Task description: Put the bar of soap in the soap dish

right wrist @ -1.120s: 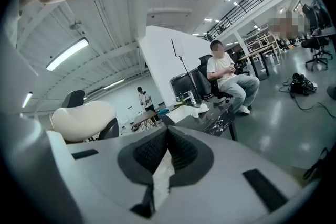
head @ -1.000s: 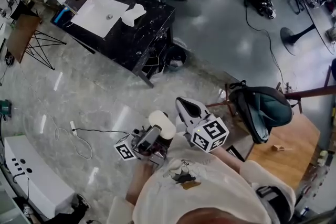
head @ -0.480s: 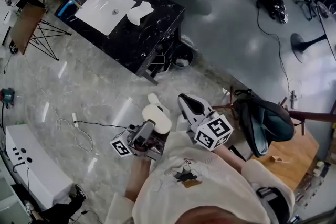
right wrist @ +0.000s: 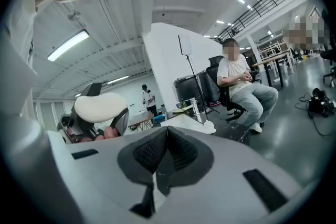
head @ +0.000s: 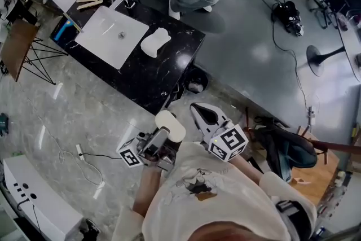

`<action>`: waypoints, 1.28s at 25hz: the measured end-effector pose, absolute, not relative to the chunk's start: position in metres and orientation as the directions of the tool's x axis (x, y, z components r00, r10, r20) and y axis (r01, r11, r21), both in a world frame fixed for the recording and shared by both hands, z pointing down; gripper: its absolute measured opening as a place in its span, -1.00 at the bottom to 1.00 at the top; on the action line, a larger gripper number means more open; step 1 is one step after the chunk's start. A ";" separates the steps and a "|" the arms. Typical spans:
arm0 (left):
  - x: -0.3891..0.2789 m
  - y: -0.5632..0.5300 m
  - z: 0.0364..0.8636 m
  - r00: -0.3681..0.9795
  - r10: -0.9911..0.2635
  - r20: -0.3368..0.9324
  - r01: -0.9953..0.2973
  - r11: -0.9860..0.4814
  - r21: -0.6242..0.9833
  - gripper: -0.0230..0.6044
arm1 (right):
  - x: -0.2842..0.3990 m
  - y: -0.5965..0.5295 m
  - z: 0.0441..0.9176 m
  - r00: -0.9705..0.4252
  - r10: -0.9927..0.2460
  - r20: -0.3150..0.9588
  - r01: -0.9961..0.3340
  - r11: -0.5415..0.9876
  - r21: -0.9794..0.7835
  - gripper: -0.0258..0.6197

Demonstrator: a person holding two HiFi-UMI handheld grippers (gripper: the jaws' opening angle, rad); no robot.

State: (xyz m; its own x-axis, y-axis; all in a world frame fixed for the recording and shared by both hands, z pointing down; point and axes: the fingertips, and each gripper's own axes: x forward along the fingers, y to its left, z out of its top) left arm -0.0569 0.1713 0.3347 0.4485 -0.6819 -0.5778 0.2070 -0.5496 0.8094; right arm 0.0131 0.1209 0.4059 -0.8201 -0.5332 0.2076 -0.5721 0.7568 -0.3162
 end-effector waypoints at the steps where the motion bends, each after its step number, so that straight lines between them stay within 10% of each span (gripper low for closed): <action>1: -0.069 0.161 0.335 0.460 -0.678 -0.574 0.204 -0.548 0.811 -0.03 | 0.003 0.108 0.403 -0.814 -0.543 0.206 -0.580 0.754 -0.307 -0.90; 17: -0.143 0.008 0.341 0.520 -0.684 -0.512 0.124 -0.533 0.837 -0.04 | -0.035 -0.038 0.412 -0.768 -0.592 0.242 -0.639 0.689 -0.343 -0.90; 23: -0.158 -0.054 0.341 0.546 -0.774 -0.320 -0.153 -0.468 0.870 -0.04 | -0.028 -0.093 0.404 -0.802 -0.551 0.233 -0.597 0.711 -0.373 -0.90; 32: -0.183 -0.135 0.426 0.532 -0.797 0.286 -0.746 -0.282 0.604 -0.04 | -0.014 -0.140 0.429 -0.820 -0.524 0.231 -0.569 0.696 -0.438 -0.90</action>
